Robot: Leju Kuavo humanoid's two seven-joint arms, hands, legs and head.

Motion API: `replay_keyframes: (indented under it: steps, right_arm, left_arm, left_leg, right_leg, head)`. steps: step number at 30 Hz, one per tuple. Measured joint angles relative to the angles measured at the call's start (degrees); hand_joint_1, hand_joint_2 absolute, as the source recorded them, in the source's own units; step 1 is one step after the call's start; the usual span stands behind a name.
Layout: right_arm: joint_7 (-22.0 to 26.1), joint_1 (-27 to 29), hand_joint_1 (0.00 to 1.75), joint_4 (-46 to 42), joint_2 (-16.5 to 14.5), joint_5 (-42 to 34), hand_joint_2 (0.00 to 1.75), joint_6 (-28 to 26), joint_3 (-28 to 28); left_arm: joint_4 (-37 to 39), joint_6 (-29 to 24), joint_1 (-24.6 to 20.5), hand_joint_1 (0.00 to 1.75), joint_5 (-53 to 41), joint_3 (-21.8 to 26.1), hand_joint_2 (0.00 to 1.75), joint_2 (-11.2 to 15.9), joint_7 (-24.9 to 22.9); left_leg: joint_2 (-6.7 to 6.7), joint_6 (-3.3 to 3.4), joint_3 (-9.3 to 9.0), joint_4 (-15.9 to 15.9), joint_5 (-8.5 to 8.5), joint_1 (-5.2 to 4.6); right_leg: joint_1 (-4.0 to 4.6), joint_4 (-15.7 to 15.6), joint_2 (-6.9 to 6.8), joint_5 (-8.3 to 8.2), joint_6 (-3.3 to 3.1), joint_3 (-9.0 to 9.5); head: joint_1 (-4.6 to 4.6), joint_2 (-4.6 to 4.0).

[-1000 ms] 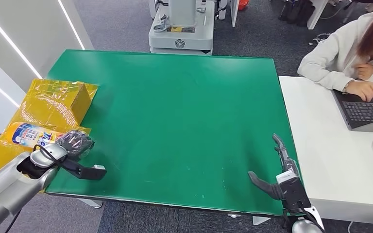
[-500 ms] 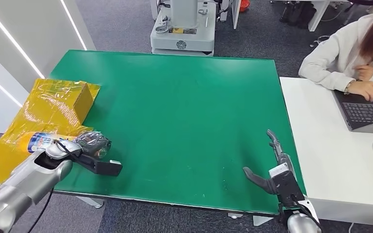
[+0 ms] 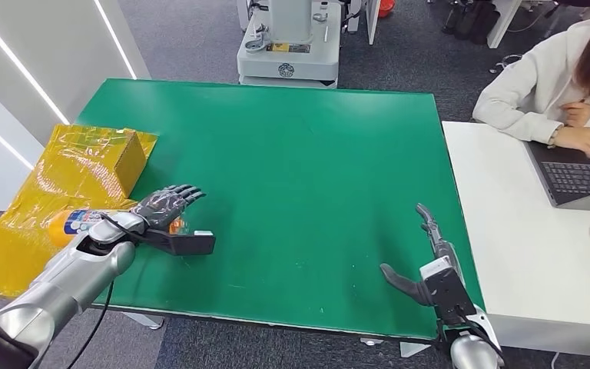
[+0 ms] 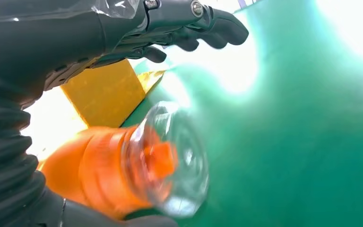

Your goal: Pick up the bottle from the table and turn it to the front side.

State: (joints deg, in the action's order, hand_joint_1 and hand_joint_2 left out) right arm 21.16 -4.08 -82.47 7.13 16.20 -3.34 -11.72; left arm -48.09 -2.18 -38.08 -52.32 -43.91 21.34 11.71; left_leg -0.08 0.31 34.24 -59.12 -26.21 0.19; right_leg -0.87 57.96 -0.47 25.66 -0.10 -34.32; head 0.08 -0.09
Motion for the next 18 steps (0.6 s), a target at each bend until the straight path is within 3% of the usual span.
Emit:
replay_keyframes:
  steps: [9,15,18]
  right_arm:
    - [1.0,-0.6,0.0,2.0,0.0,-0.8,1.75,0.4,-0.3]
    - [2.9,-0.6,0.0,3.2,0.0,-3.7,1.75,-0.6,-1.4]
    - [3.7,-0.7,0.0,3.7,0.0,-4.8,1.75,-1.4,-2.3]
  left_arm:
    - [0.3,-11.5,1.9,0.0,1.8,3.1,1.75,-2.0,1.4]
    - [-1.4,-26.0,7.3,0.0,10.7,10.0,1.75,-4.9,9.9]
    - [-2.8,-29.8,9.8,0.0,13.1,12.9,1.75,-6.4,12.8]
  left_leg:
    - [0.0,0.0,0.01,0.0,0.0,0.0]
    - [0.03,0.01,0.01,0.0,-0.04,-0.01]
    - [0.03,0.02,0.02,0.0,-0.06,-0.01]
  right_leg:
    - [0.0,0.0,0.01,0.0,0.0,0.0]
    - [0.0,0.0,0.03,0.02,0.01,-0.02]
    - [0.0,0.0,0.03,0.03,0.02,-0.02]
  head:
    - [-0.01,0.0]
    - [-0.01,0.0]
    - [0.0,0.0]
